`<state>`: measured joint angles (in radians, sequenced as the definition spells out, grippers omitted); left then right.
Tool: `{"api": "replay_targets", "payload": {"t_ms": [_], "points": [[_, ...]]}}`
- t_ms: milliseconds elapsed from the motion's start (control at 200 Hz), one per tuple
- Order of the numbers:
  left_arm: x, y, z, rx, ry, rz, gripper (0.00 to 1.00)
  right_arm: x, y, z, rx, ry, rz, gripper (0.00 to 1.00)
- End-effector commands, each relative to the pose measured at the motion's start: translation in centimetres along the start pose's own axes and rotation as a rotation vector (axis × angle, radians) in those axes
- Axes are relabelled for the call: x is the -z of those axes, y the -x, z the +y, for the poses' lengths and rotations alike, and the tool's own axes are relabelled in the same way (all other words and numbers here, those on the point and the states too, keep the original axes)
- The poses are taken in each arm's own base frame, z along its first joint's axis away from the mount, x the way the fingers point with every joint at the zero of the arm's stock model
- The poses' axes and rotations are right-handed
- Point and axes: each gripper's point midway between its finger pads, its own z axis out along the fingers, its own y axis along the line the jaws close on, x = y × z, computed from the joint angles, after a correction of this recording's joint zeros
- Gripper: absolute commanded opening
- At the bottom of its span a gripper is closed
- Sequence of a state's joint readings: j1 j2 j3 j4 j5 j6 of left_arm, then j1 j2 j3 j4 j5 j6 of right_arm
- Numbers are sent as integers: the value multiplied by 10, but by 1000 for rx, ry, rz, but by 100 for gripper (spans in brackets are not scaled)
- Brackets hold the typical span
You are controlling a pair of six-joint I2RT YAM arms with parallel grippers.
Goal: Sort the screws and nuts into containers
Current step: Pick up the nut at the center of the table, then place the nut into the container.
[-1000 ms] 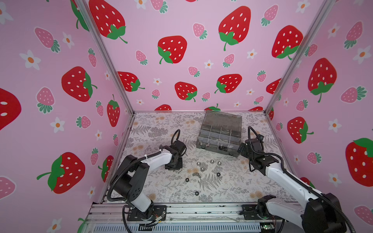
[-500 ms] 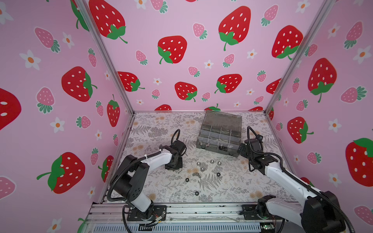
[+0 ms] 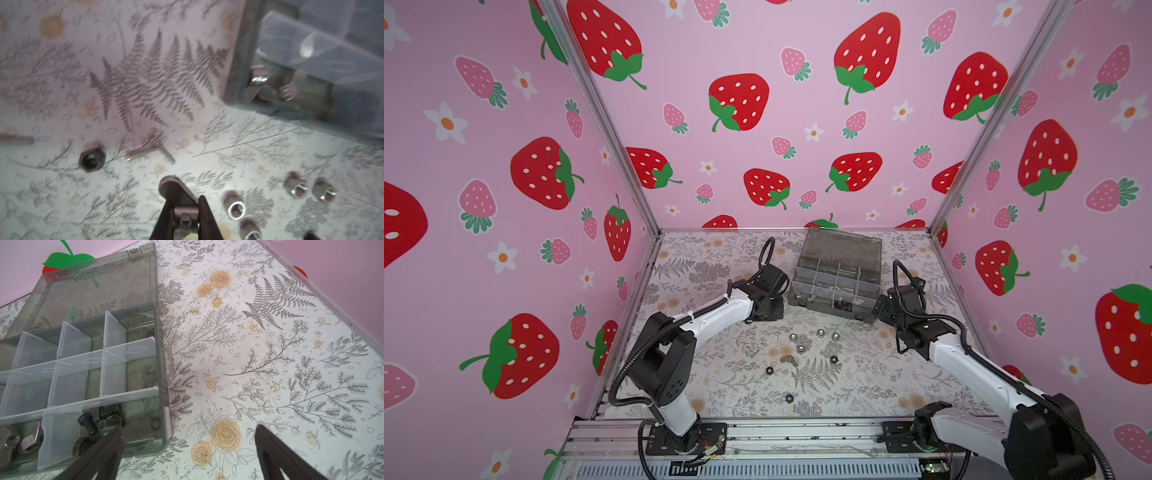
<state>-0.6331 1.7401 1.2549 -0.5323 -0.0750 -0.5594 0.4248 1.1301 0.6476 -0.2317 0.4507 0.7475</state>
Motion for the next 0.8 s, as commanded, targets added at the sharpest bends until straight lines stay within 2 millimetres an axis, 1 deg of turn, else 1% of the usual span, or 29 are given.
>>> {"api": "replay_targets", "payload": {"t_ms": [0,70,160,215,355,460,625,705,795], "points": [[0,27,-42,-83,-56,-54,12,5,8,-1,-31,8,-26,100],[-3,41,-63,-113,-76,-81,12,6,9,-1,-32,10,-29,100],[-12,54,-85,-140,-99,-97,12,7,9,-2,-34,10,-31,100],[-17,59,-97,-150,-122,-91,12,8,9,-2,-37,10,-32,100],[-32,67,-120,-165,-157,-82,12,9,10,-2,-38,14,-37,100],[-43,68,-130,-169,-167,-68,12,10,11,-2,-39,14,-39,100],[-60,69,-136,-171,-163,-47,13,9,10,-2,-40,13,-37,100],[-64,68,-137,-173,-163,-37,15,9,9,-2,-41,12,-37,100],[-65,67,-140,-174,-168,-35,21,9,9,-3,-42,10,-40,100]]}}
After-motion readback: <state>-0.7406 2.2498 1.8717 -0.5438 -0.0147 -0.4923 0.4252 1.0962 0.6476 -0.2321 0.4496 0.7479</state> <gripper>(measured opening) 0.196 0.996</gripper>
